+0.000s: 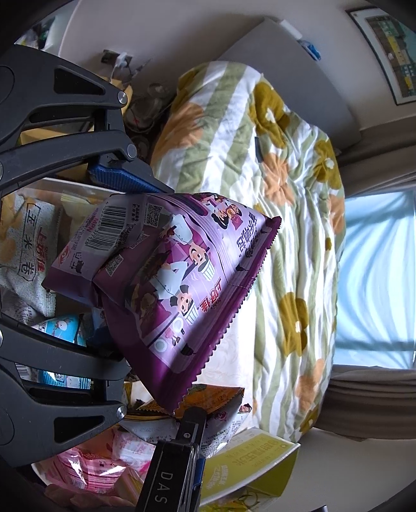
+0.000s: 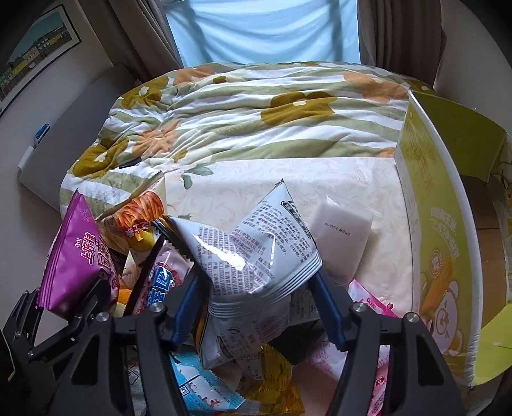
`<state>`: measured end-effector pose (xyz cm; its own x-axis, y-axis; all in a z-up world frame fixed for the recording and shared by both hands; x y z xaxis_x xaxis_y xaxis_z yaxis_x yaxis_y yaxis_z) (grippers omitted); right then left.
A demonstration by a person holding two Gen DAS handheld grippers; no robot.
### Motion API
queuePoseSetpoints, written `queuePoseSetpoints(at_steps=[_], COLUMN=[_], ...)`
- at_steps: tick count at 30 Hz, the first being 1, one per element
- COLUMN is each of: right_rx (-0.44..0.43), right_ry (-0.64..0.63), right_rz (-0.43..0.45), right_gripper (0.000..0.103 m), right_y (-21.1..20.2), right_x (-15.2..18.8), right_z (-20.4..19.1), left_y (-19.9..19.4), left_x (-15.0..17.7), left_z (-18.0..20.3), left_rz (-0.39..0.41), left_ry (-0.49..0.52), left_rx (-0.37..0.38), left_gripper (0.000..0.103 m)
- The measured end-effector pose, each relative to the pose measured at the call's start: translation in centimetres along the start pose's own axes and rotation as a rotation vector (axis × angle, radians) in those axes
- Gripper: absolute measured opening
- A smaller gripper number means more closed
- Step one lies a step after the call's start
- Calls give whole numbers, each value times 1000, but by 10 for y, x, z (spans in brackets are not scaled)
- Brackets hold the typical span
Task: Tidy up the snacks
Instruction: 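Lift the purple bag with the left tool while the right tool lifts the white bag, then drop the purple bag into the box with the left tool while the right tool drops the white bag in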
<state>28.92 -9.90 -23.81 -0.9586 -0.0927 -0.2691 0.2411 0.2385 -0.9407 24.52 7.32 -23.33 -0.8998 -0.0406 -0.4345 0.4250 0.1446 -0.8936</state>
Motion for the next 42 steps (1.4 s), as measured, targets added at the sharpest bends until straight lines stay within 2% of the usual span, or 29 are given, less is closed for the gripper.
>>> queuePoseSetpoints(at_steps=[5,11,17,24,30,35,42], right_rx=[12,47,87,105,101,105,104], right_ry=[-15,11,54,69,50,51,85], right_rz=[65,164,246,295,280,257,211], right_gripper=[61,61,61,61,61,61,62], right_y=[-37,-90,-135,-171,-188,-191,-185], right_x=[-3,-7,-7,-10,-12,-17,-23], right_z=[-3,9,43,112,188,250,307], left_y=[-32,-72,-112,-146,-152,-132,-92], left_x=[-9,-33,-60,-85,-101,-111,-121], left_z=[3,23,78,170,260,335,411], left_rz=[61,149,231,293,275,208,111], left_ry=[13,60,151,206,218,247,325], left_rx=[23,103,166,207,241,247,230], left_gripper=[65,65,65,65,65,65,65])
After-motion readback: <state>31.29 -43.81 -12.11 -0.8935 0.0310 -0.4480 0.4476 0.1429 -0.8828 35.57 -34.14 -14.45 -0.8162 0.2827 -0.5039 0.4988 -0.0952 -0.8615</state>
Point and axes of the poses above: each gripper's, at about its wrist camera, not at the fingertips, and y roughly the way its jaws point, z to its right, x to its underside, the point moved 5 cm from there along y, roughly the way its jaws point, and after that the axes turned 13 degrees about -z, right-handed, at the moved point
